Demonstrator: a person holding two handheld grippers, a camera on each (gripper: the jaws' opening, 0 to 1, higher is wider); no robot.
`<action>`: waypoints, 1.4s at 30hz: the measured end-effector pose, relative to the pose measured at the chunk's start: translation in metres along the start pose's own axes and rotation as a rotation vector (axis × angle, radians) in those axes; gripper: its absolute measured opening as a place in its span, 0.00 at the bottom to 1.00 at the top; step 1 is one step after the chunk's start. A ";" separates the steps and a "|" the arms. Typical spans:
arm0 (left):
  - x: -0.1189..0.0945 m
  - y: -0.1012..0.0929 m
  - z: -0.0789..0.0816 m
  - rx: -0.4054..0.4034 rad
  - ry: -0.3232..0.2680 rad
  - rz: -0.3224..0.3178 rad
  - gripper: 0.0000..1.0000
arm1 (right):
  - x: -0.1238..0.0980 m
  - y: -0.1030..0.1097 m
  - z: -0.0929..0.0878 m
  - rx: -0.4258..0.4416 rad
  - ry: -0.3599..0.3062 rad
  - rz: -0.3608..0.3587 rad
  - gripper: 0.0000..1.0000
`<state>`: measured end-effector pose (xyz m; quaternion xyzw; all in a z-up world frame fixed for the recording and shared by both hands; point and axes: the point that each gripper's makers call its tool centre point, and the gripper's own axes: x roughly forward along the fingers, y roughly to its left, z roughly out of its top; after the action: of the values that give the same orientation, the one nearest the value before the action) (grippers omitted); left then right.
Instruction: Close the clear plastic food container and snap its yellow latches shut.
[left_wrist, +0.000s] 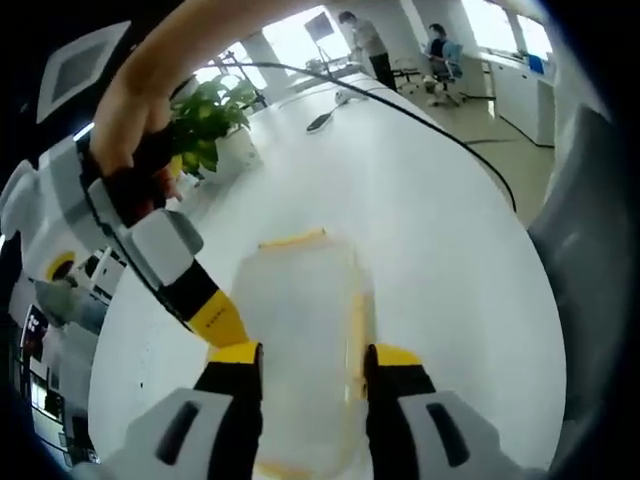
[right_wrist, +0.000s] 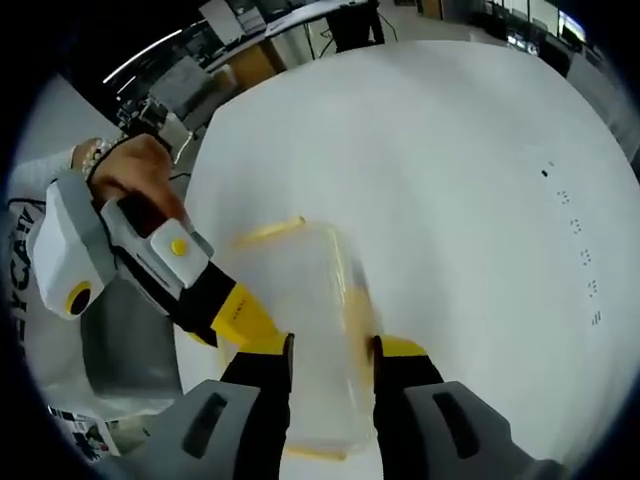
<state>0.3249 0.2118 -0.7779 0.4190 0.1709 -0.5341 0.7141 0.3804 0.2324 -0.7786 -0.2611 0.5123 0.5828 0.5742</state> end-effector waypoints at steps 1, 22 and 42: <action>0.000 0.000 0.000 0.001 0.000 0.000 0.35 | 0.000 0.000 0.000 -0.002 0.000 0.001 0.28; 0.002 -0.002 -0.001 0.055 0.008 0.025 0.36 | 0.000 -0.002 -0.001 0.003 -0.010 0.028 0.26; 0.001 -0.002 -0.002 0.059 0.006 0.032 0.35 | 0.001 -0.002 -0.001 0.008 -0.021 0.041 0.22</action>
<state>0.3236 0.2123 -0.7812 0.4441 0.1508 -0.5260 0.7094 0.3815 0.2316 -0.7800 -0.2420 0.5138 0.5950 0.5687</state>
